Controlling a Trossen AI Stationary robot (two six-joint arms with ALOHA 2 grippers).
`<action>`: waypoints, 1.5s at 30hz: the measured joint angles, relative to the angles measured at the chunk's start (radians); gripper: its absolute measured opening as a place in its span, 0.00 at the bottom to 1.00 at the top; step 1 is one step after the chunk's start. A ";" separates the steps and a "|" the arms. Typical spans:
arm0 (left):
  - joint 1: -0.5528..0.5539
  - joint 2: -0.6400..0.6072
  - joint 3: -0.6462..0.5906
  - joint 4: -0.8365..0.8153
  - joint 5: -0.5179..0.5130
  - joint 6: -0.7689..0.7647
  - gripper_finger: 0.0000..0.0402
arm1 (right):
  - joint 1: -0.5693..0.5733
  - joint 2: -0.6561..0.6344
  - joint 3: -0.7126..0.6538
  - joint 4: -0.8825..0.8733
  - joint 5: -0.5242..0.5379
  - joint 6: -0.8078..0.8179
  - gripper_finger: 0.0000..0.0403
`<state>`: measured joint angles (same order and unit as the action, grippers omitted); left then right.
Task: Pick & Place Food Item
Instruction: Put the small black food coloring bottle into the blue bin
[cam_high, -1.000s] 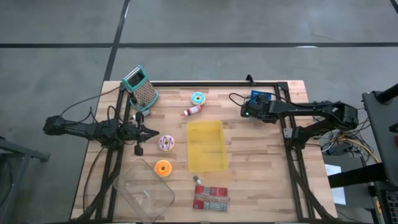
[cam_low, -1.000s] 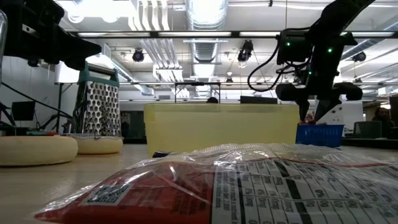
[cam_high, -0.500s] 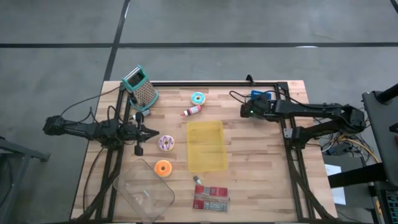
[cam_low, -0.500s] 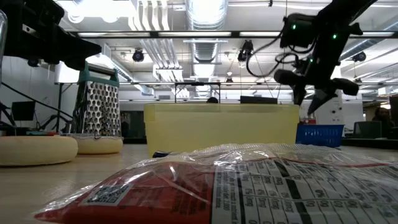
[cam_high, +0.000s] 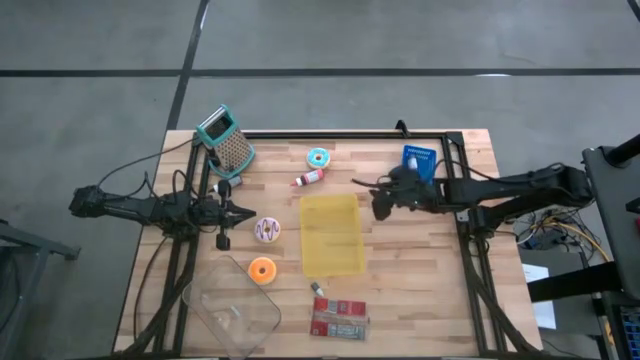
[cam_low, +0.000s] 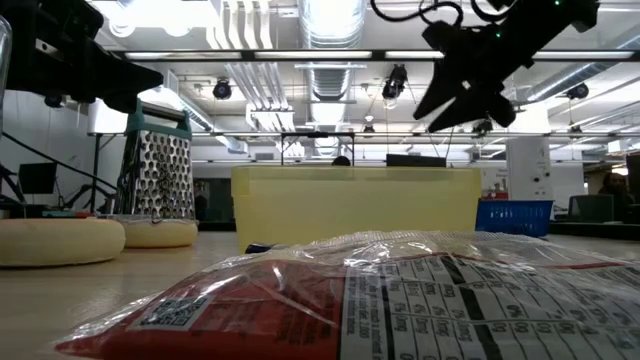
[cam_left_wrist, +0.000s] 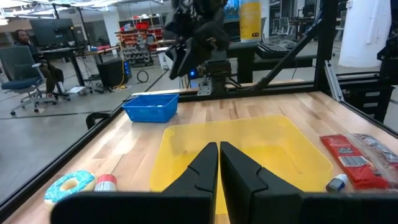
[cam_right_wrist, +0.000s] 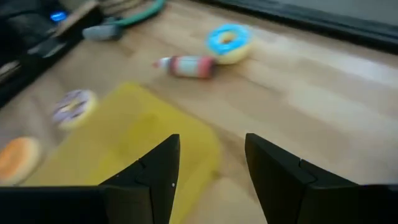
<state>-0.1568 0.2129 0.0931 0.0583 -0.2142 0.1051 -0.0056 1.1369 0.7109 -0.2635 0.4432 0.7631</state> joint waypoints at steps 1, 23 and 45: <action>0.000 0.000 0.000 0.000 0.000 0.000 0.06 | 0.001 0.008 0.000 0.023 -0.053 -0.019 0.45; 0.000 0.000 0.000 0.000 0.000 0.000 0.06 | 0.303 0.287 0.003 0.435 -0.106 -0.307 0.45; 0.000 0.000 0.000 0.000 -0.002 0.000 0.06 | 0.508 0.785 0.509 0.205 0.089 -0.117 0.41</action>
<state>-0.1570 0.2131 0.0933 0.0578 -0.2161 0.1051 0.5019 1.9216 1.2195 -0.0589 0.5326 0.6458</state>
